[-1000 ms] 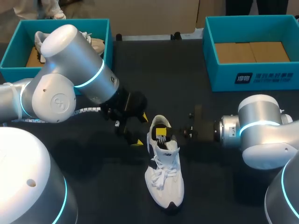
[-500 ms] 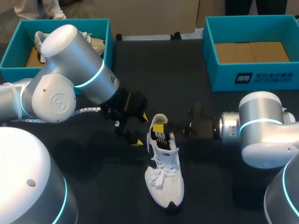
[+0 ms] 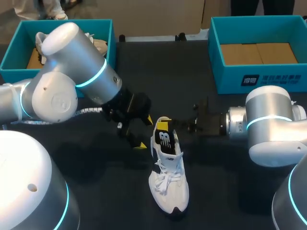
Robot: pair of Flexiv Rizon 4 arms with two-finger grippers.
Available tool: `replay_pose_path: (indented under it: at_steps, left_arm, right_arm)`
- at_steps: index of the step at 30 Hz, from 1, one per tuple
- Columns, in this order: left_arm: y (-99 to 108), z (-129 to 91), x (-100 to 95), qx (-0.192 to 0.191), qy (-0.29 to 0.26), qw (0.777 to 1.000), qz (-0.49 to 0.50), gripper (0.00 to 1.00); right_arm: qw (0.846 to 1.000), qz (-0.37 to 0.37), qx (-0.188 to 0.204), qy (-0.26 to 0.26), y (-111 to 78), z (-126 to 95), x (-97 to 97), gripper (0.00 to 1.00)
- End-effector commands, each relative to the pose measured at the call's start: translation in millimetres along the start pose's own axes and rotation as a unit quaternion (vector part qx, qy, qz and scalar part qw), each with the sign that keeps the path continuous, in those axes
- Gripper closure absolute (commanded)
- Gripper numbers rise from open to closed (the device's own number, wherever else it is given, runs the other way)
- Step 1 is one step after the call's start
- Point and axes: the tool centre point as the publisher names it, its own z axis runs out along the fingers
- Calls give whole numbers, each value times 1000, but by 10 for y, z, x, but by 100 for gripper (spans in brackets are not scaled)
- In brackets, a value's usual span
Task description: Take the shoe out of the shoebox, open the shoe tongue, remove and reinsert the insole, then place the shoe into the shoebox
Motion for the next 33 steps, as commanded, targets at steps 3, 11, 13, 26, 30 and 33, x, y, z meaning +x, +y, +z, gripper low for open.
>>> replay_pose_path:
  at_steps: [3, 11, 13, 26, 30, 33]
  left_arm:
    - [94, -399, -33, -5, 45, 999, 23, 0]
    - [258, -705, -58, -43, 52, 997, 30, 0]
    - [305, -742, -72, -56, 53, 997, 31, 0]
    - [501, -1039, -236, -71, 41, 997, 10, 0]
    - [554, -1146, -298, -73, 33, 997, -2, 0]
    - [602, -1226, -351, -71, 30, 997, -7, 0]
  right_arm:
    - [1000, 5, 24, 5, 69, -171, 40, 55]
    - [996, 32, 82, 8, 220, -390, 37, 55]
    - [995, 39, 95, 0, 278, -462, 13, 54]
    - [965, 132, 226, -12, 613, -723, -349, 51]
    - [946, 174, 273, -15, 685, -780, -436, 51]
    - [936, 192, 293, -25, 727, -810, -482, 51]
